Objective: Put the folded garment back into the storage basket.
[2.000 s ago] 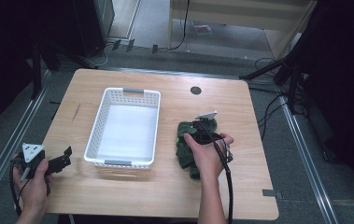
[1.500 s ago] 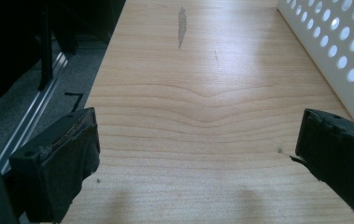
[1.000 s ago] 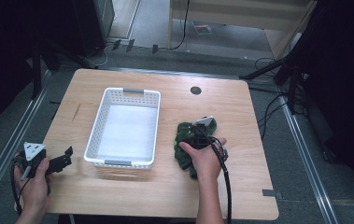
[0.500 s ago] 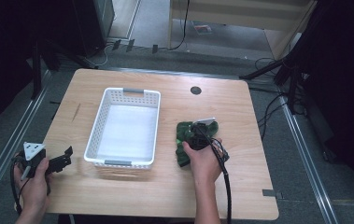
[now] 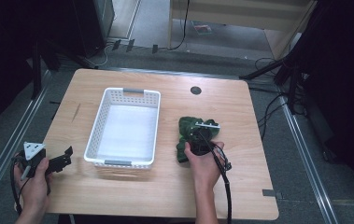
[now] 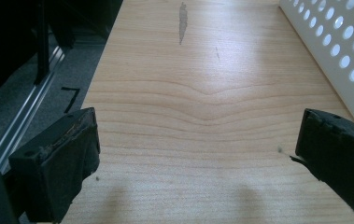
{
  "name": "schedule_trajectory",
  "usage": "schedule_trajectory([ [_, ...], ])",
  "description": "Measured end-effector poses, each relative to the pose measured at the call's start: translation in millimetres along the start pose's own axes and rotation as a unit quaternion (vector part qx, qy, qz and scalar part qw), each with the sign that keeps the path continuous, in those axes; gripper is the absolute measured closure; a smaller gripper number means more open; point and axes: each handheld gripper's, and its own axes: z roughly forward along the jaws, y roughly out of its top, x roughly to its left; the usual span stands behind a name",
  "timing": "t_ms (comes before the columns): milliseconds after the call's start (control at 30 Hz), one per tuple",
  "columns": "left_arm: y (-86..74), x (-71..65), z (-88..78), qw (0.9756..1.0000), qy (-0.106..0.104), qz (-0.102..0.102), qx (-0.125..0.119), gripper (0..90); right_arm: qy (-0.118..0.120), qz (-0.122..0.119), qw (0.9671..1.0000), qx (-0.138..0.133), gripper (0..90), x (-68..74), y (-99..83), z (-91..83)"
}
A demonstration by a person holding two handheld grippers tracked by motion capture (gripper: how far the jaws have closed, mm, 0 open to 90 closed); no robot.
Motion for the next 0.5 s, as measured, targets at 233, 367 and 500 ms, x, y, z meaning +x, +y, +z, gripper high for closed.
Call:
schedule_trajectory([
  [233,0.0,0.0,0.0,1.0000,0.000,0.000,0.000,0.8,0.013,0.008,0.9957,-0.091,72.8,0.8,0.0,-19.0],
  [367,0.1,-0.2,0.0,1.0000,0.000,0.001,0.001,0.8,0.009,0.000,0.9911,-0.133,72.5,4.5,-1.2,-26.1],
  [500,0.1,-0.2,-0.1,1.0000,0.000,0.001,0.002,0.8,0.001,-0.005,0.9856,-0.169,72.3,6.3,-2.3,-30.3],
])
